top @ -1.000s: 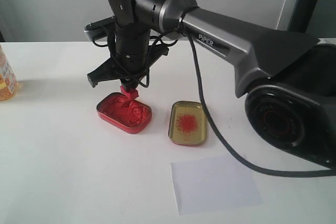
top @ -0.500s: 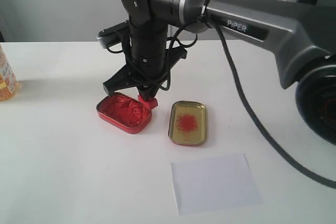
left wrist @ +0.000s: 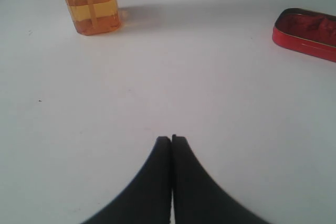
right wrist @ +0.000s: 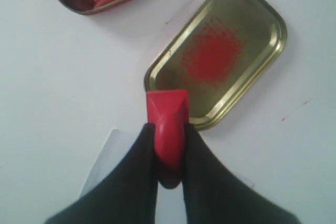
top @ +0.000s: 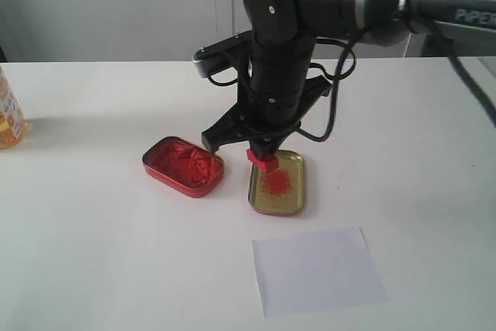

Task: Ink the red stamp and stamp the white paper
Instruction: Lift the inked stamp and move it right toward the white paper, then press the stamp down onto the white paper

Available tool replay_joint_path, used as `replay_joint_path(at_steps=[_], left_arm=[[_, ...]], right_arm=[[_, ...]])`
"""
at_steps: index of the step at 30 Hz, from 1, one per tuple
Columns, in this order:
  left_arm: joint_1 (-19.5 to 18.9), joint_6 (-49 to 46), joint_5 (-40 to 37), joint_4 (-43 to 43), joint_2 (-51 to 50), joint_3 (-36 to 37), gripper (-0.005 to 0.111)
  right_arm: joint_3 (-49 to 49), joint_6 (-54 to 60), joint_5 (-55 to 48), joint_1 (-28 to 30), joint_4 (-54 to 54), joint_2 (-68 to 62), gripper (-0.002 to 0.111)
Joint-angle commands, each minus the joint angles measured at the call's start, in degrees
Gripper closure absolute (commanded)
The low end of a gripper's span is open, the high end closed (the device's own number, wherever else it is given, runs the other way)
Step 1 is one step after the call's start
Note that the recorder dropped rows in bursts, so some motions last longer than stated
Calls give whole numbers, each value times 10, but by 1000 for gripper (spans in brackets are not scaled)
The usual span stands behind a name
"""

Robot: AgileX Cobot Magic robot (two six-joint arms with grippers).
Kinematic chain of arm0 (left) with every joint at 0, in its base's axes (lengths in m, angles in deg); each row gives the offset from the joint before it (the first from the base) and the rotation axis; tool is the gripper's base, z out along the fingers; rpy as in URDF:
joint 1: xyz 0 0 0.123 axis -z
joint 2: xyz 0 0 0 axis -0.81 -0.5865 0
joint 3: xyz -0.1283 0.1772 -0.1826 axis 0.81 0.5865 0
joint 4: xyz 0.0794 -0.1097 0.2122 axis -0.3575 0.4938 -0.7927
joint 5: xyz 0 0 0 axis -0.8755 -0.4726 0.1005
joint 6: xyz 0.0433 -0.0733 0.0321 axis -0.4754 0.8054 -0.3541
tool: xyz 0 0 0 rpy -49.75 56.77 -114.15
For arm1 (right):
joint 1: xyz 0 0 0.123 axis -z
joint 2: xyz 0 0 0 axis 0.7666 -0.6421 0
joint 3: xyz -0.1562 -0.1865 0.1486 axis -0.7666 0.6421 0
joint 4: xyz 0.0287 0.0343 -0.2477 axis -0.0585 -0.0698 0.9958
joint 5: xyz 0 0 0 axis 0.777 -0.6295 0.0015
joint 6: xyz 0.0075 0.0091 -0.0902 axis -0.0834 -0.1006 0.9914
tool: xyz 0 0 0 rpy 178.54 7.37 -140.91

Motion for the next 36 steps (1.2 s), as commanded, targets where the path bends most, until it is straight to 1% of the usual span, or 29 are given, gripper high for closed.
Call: replay_joint_path(at_steps=[1,9,18,25,31,36], left_arm=[[0,1,0,0,2,2,107],[0,1,0,0,2,2,107],[0,1,0,0,2,2,107],[0,1,0,0,2,2,107],[0,1,0,0,2,2,107],[0,1,0,0,2,2,107]], right_arm=[[66,-6,45,8,8,50,108],[181,-22,96,8,12,123,108],[282,-34,135,8,12,177,108],[340,-38,166,8,12,205,108],[390,-69,216,8,12,211,108],[412,-77,241,8,12,211,108]])
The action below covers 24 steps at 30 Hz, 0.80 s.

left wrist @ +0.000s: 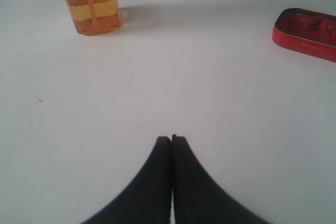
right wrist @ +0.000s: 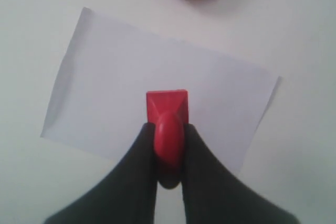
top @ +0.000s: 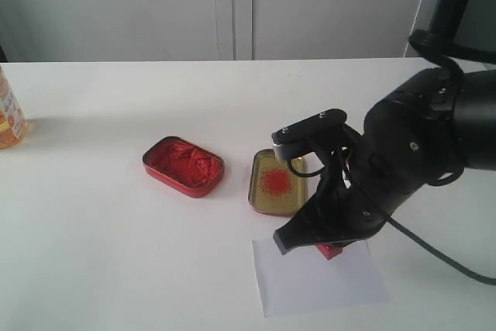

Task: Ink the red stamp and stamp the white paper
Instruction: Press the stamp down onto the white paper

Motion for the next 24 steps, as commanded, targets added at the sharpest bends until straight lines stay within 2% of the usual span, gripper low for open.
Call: replay_joint_path(at_steps=[1,24], left_arm=[[0,1,0,0,2,2,107],[0,1,0,0,2,2,107]], right_arm=[[17,-7,25,3,7,5,108],[19,24,52,3,40,3,108]])
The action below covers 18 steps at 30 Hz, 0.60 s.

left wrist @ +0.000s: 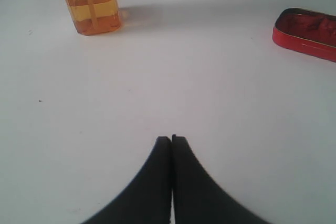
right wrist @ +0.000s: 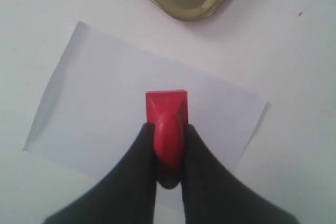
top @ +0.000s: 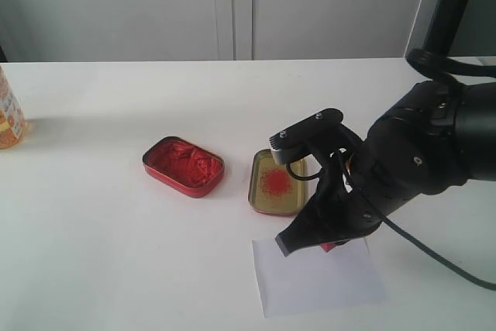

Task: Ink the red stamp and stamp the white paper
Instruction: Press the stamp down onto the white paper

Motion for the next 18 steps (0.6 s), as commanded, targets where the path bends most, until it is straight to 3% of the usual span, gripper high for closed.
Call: replay_joint_path(at_steps=[1,18], left_arm=[[0,1,0,0,2,2,107],[0,1,1,0,2,2,107]], right_arm=[[2,11,3,3,7,3,108],[22,10,36,3,-1,3,108]])
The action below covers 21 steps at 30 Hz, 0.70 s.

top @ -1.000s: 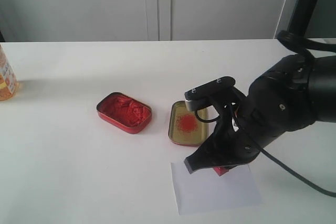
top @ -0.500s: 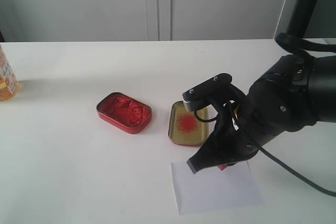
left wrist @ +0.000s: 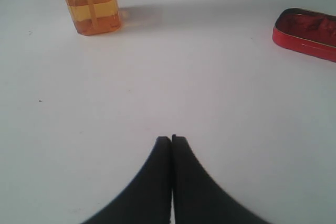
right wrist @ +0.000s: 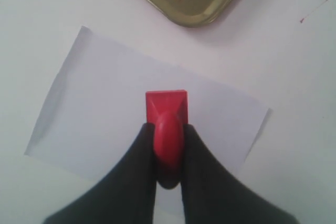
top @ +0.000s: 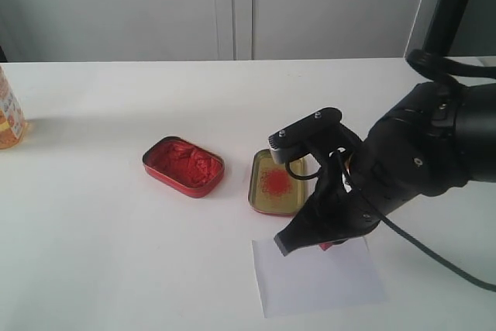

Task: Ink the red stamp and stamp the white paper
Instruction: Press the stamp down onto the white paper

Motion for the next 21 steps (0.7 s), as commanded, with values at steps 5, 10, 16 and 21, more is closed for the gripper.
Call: replay_joint_path(at_steps=[5,10,16,21], left_arm=[[0,1,1,0,2,2,107],[0,1,1,0,2,2,107],[0,1,1,0,2,2,107],[0,1,1,0,2,2,107]], right_arm=[[38,5,39,3,0,3,108],[38,2,40,3,0,-22,108],[39,2,62,3,1,-75,108],[48,2,49,3,1,-130,108]])
